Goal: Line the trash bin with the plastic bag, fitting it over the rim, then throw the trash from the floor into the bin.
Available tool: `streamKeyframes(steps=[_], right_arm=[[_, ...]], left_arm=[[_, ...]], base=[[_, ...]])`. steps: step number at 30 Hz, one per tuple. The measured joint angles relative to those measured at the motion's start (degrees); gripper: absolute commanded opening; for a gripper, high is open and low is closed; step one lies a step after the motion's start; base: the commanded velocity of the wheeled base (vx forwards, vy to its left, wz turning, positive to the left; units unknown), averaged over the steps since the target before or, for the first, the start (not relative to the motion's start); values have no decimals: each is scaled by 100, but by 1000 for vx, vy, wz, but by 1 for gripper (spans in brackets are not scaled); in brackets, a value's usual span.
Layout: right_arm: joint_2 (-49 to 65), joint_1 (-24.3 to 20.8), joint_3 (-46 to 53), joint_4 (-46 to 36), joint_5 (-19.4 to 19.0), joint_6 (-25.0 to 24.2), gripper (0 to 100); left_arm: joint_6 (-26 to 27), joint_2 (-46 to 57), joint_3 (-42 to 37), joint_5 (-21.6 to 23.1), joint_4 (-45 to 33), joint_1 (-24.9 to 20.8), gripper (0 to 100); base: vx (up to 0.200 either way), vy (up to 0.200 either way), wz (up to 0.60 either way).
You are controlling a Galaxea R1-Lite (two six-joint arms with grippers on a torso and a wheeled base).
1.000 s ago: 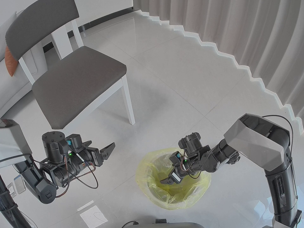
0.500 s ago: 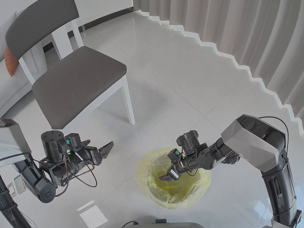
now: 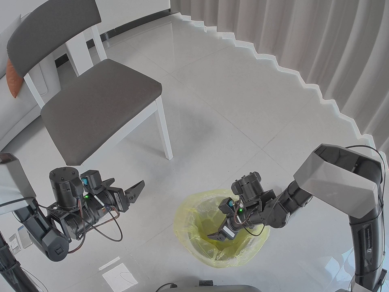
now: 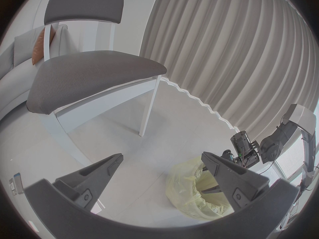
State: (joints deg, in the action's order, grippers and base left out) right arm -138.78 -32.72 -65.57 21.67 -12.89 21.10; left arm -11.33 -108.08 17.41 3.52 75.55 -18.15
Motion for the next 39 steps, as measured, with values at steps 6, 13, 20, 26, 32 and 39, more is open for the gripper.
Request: streamKeyframes(steps=[6,13,20,26,32,39], right_arm=[[592,48,805,521,435,7,100],[1347,422,1480,686,1031,18,100],[1970,1150,2024,767,1130,99,100],[2271,1855,2434,967,1174,117,100],[2282,2522,2801,1703,1498,123,100],[2044,3018,3073,2178,1632,76,100]], left_arm=[[2,152,-62,-7,-6,22,100],[46,251,-66,-24,-20,99,100],[191,334,-84,-126,-52,230,100],[611,351,0,-139,-83,496,100],[886,389,52,-104,-101,805,100],[802,453,63,-90,-105,691,100]], base=[[0,0,0],[0,0,0],[0,0,0],[0,0,0],[0,0,0],[0,0,0]])
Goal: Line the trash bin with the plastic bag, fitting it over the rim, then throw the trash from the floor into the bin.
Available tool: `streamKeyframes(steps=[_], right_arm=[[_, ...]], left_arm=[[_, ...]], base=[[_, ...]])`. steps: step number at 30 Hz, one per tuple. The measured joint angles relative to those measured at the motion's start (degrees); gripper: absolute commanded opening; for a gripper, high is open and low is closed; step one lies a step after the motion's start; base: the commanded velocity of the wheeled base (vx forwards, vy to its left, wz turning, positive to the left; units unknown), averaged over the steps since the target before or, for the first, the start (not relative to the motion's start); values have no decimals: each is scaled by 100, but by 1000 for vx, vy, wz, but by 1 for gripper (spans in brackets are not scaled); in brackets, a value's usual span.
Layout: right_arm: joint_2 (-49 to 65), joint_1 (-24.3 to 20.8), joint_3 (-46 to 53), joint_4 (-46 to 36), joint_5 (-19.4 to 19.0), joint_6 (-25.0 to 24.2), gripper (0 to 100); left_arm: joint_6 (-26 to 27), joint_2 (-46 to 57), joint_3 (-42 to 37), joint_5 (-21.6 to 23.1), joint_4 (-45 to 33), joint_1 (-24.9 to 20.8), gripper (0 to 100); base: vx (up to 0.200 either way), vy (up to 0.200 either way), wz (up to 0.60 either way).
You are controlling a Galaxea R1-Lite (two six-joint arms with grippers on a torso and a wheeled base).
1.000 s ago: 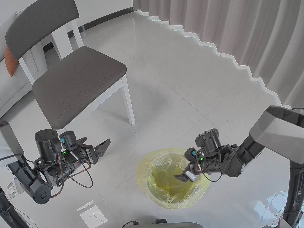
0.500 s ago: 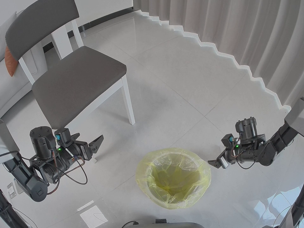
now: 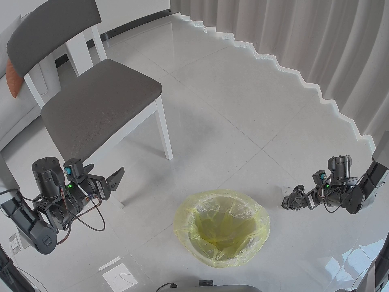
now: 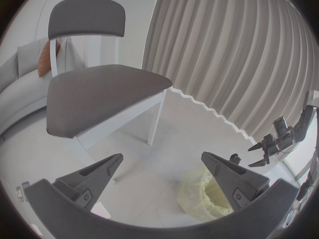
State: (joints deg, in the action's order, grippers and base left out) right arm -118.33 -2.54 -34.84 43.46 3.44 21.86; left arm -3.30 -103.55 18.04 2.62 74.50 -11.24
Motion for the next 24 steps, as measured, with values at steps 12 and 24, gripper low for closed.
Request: streamKeyframes(steps=[12,24], right_arm=[[-156,727,282,572,-1213,-636,100],[-311,928,496,673,-1303,-653,100]], left_arm=[[-149,-122,485,104,-123,-610,100],[-416,-725,621,395,169,-483,100]], base=[[0,0,0],[0,-83,0]])
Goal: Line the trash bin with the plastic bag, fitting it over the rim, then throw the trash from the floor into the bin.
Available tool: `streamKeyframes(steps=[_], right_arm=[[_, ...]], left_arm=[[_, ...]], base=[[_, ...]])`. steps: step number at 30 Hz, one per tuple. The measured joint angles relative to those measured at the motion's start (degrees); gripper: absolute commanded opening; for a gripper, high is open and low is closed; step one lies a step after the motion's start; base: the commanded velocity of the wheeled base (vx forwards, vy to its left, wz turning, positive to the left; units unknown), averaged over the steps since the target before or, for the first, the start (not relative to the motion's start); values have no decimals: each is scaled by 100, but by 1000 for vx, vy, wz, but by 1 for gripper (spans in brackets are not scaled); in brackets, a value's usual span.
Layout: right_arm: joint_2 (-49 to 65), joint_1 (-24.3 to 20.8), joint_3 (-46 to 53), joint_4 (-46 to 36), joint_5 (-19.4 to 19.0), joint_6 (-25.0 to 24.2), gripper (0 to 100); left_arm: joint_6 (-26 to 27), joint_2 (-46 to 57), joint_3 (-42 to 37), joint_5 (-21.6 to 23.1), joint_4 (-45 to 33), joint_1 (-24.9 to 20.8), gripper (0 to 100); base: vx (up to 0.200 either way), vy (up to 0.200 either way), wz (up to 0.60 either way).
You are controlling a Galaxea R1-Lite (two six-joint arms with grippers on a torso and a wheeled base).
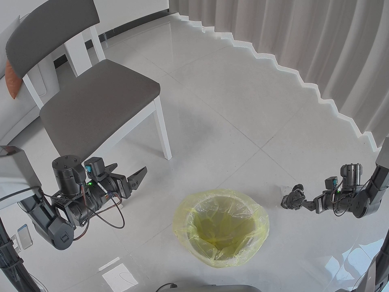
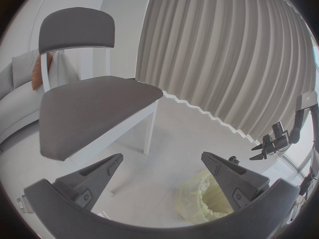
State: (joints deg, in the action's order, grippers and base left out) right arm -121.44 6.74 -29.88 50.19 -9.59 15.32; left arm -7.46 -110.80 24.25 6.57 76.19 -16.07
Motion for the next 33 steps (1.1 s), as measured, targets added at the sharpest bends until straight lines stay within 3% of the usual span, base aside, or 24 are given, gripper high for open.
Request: streamKeyframes(steps=[17,26,33], right_arm=[[-444,130,-197,56,-11,219,100],[-1252,4,-1198,-199,21,246,100],[-1736,-148,-2243,-1115,67,244,100]], left_arm=[[-127,0,-13,-77,22,-247,100],[-268,0,-127,-149,250,-187,100],[-285,-59,-165,-132,364,-127,100]], base=[[0,0,0],[0,0,0],[0,0,0]])
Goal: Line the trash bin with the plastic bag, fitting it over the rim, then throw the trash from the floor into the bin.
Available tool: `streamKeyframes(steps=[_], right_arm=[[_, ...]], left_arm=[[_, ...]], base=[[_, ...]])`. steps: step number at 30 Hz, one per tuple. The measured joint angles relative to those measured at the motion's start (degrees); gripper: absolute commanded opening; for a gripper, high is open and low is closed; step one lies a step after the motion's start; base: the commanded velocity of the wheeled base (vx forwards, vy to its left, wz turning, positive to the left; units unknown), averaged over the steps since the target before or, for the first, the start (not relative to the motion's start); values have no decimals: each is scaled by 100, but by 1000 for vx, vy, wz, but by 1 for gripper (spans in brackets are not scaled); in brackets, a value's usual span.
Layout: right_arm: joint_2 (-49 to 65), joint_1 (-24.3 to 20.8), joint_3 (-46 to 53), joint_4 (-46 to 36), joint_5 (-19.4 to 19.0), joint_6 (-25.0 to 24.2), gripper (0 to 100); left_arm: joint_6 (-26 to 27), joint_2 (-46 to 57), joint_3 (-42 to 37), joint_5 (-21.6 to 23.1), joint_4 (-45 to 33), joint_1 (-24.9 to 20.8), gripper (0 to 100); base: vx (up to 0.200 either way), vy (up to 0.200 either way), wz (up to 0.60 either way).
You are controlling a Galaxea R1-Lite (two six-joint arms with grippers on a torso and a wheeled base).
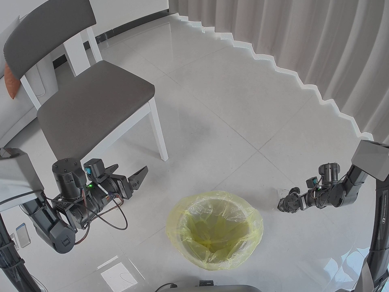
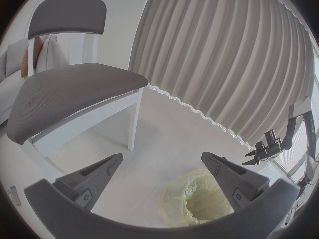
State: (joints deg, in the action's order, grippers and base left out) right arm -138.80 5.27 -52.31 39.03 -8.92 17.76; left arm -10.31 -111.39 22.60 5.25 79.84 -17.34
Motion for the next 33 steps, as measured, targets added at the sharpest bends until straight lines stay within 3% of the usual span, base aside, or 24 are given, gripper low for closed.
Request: streamKeyframes(steps=[20,21,28,33], right_arm=[[-817,-23,-2732,-2714,246,49,100],[-841,-17,-2800,-2787,250,71,0],[-948,-10,-3171,-3551,334,87,0],[-976,-9,-3298,-3644,351,99,0]], left_arm=[[-2,-399,-155,22,652,243,100],[-5,-396,-157,18,652,251,100],[-2,-363,-183,5,663,267,100],[-44,-306,-232,-13,663,267,100]], base=[[0,0,0],[0,0,0],[0,0,0],[0,0,0]])
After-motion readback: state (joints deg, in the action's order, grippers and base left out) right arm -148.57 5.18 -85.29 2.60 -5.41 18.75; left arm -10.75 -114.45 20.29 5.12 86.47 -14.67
